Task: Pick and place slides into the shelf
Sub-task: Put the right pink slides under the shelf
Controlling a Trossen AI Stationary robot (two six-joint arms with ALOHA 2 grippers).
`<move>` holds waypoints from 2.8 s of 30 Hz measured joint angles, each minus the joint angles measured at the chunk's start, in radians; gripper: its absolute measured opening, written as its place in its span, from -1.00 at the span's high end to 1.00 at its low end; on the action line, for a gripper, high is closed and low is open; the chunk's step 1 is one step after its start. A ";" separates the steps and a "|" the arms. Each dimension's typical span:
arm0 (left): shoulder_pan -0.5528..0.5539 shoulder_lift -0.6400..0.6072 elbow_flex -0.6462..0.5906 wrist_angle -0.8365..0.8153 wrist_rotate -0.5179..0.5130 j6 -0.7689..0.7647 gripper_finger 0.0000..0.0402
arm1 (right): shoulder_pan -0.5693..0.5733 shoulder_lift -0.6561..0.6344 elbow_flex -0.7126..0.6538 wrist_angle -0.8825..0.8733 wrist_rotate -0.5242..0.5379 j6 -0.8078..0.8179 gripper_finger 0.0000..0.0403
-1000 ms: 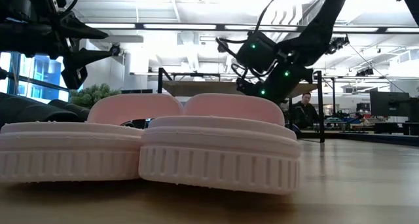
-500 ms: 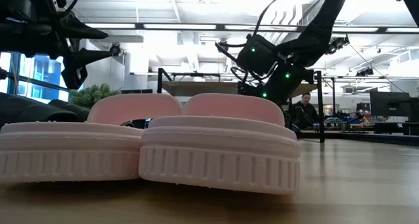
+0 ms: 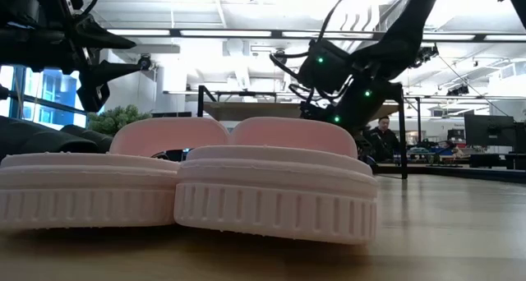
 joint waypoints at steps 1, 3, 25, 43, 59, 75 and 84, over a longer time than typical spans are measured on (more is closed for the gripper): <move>0.000 0.000 0.000 0.000 0.000 0.000 0.21 | 0.007 0.000 0.000 -0.004 0.003 0.001 1.00; 0.000 0.000 0.000 0.000 0.000 0.000 0.21 | 0.019 0.000 0.000 -0.014 0.008 0.017 1.00; 0.000 0.000 0.000 0.000 -0.004 -0.003 0.21 | 0.280 -0.332 -0.001 -0.261 -0.155 -0.228 1.00; 0.000 0.000 0.000 0.000 -0.004 -0.004 0.21 | 0.672 -0.510 0.137 -0.110 -0.058 -0.531 0.52; 0.000 0.000 0.000 0.000 0.001 -0.005 0.21 | 0.774 -0.037 0.666 -0.811 0.256 -0.223 0.28; 0.000 0.000 0.000 0.007 0.052 0.001 0.21 | 0.774 0.401 1.169 -1.252 0.109 -0.008 0.41; 0.000 0.000 0.000 0.007 0.052 0.004 0.21 | 0.740 0.510 1.195 -1.374 0.146 0.093 0.41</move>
